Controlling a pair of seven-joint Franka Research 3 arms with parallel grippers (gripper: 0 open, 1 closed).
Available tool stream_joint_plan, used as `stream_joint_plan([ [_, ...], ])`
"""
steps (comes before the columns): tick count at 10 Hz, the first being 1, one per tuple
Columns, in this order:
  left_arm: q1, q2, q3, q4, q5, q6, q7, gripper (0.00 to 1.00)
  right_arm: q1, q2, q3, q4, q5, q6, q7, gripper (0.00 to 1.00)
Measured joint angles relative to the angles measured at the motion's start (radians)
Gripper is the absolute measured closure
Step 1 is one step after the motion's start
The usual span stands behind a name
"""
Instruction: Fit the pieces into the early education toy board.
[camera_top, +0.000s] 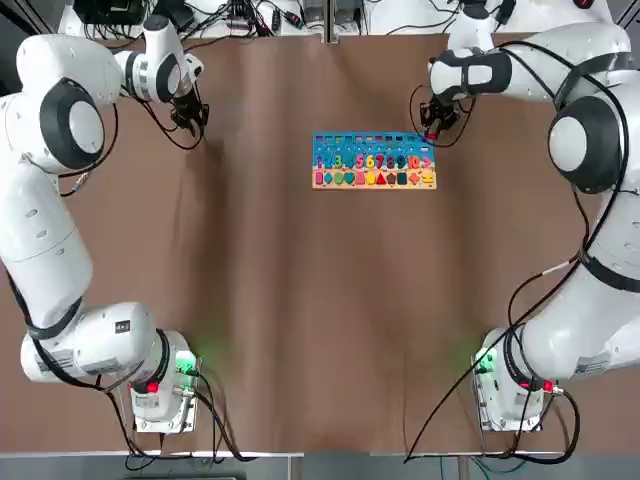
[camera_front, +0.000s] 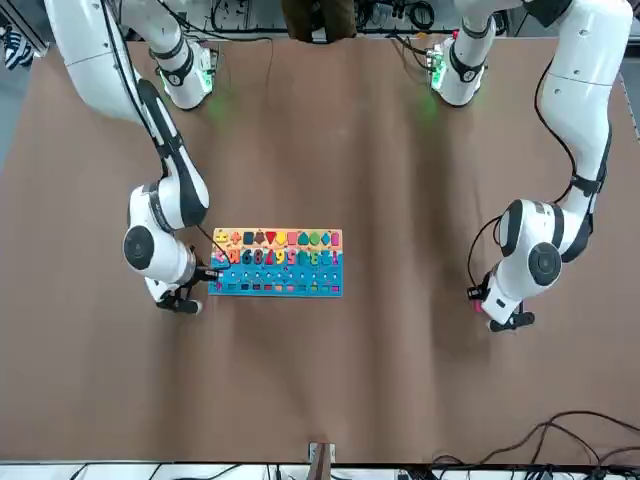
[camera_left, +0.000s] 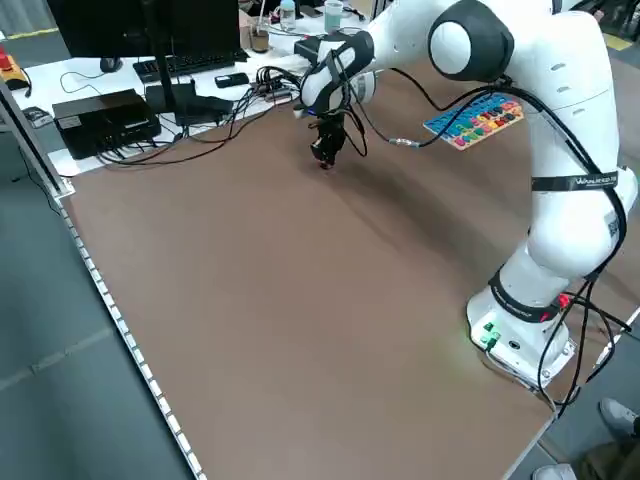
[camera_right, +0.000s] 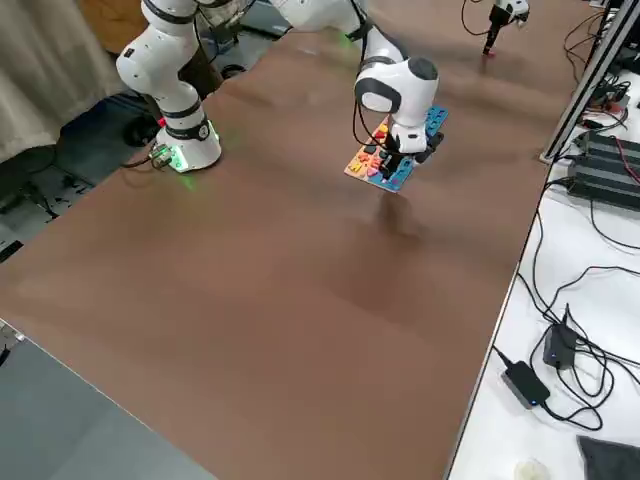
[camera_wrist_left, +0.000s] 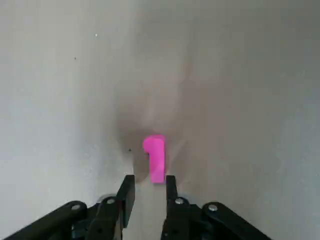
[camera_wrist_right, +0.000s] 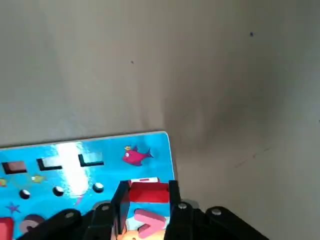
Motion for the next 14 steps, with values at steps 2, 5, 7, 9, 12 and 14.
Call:
stream_joint_plan([
  [2,0.000,0.001,0.000,-0.001,0.000,0.010,0.000,0.72,0.004,0.001,0.000,-0.017,0.000,0.024,0.000,0.64],
  [5,0.000,0.002,0.000,-0.001,0.000,0.015,0.000,0.81,0.017,0.001,0.000,-0.033,0.000,0.032,0.000,0.64],
  [7,0.000,0.002,-0.001,0.000,0.001,0.024,0.000,0.80,0.022,0.001,0.000,-0.044,0.000,0.032,0.000,0.64],
  [9,0.000,0.002,-0.001,0.005,0.002,0.036,0.000,0.78,0.024,0.002,0.000,-0.053,0.000,0.032,0.000,0.64],
  [12,0.000,0.006,0.000,0.006,0.034,0.041,-0.001,0.78,0.024,0.004,0.000,-0.060,0.000,0.033,0.000,0.64],
  [14,0.003,0.014,0.000,0.006,0.035,0.049,-0.001,0.78,0.026,0.005,0.000,-0.063,0.000,0.035,0.000,0.64],
])
